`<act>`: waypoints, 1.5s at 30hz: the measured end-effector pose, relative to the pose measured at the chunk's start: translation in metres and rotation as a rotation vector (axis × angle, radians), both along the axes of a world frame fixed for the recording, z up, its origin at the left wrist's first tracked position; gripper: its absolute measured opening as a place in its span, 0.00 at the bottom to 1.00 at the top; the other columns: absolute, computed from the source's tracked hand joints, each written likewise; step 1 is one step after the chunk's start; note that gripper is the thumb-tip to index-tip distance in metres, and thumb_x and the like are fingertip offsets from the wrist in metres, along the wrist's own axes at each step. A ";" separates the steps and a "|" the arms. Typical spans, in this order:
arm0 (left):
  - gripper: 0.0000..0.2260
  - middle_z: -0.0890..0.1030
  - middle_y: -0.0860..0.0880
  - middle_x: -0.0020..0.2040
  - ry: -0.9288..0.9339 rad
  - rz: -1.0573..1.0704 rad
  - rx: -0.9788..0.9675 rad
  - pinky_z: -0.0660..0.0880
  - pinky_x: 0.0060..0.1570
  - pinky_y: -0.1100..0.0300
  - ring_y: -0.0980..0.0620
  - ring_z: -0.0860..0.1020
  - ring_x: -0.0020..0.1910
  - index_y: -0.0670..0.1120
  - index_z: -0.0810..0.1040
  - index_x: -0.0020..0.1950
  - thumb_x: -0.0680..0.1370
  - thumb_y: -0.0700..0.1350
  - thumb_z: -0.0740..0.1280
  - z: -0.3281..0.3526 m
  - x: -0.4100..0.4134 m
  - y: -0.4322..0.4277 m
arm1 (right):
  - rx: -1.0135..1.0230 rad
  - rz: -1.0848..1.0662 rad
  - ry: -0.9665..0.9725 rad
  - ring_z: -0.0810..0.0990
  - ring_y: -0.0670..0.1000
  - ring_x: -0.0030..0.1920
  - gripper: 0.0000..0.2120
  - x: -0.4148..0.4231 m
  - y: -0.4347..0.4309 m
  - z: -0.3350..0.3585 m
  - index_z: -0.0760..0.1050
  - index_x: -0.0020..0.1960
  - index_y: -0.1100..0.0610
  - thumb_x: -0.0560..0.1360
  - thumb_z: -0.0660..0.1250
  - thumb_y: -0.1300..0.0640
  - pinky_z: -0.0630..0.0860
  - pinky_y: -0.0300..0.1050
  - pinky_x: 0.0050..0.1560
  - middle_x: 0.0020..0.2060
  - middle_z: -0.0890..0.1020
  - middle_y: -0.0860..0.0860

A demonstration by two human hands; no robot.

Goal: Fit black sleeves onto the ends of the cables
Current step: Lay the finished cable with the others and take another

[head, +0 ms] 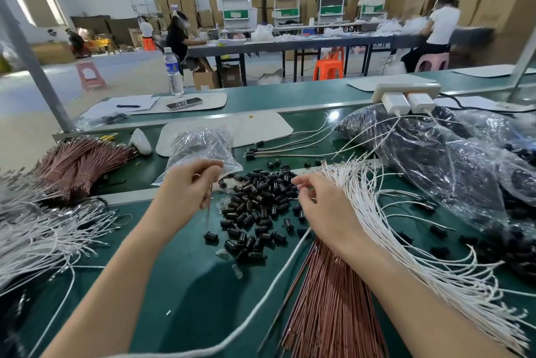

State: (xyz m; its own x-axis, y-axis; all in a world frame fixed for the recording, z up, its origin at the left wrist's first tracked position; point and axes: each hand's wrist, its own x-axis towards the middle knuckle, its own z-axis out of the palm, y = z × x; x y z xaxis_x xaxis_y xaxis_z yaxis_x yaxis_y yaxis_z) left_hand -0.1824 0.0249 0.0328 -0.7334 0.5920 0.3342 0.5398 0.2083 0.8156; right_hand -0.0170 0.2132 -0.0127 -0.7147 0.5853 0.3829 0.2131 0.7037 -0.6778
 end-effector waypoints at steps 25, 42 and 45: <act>0.06 0.85 0.49 0.42 -0.900 0.092 0.757 0.82 0.38 0.63 0.56 0.82 0.36 0.46 0.83 0.47 0.73 0.45 0.71 -0.071 0.006 -0.003 | -0.216 0.052 0.133 0.77 0.48 0.41 0.14 -0.038 -0.023 -0.022 0.79 0.67 0.51 0.82 0.66 0.59 0.75 0.31 0.44 0.53 0.74 0.41; 0.08 0.85 0.48 0.43 -0.749 0.043 0.667 0.80 0.35 0.63 0.55 0.82 0.37 0.45 0.82 0.51 0.75 0.45 0.69 -0.076 0.010 0.000 | -0.181 0.072 0.112 0.80 0.46 0.39 0.13 -0.035 -0.020 -0.037 0.81 0.64 0.51 0.81 0.68 0.60 0.74 0.27 0.43 0.55 0.80 0.40; 0.09 0.85 0.49 0.42 -0.720 0.047 0.643 0.80 0.36 0.64 0.55 0.81 0.37 0.44 0.81 0.52 0.74 0.46 0.69 -0.076 0.012 0.002 | -0.173 0.083 0.128 0.80 0.42 0.44 0.13 -0.035 -0.021 -0.037 0.81 0.64 0.51 0.81 0.68 0.59 0.72 0.27 0.48 0.55 0.80 0.40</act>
State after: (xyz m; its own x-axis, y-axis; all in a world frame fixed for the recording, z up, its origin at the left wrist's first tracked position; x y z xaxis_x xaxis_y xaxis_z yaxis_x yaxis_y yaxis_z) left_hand -0.1702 0.0270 -0.0428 -0.9076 0.4173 0.0449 -0.1319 -0.3851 0.9134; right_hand -0.0525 0.1924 -0.0497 -0.7154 0.5912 0.3724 0.0641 0.5863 -0.8076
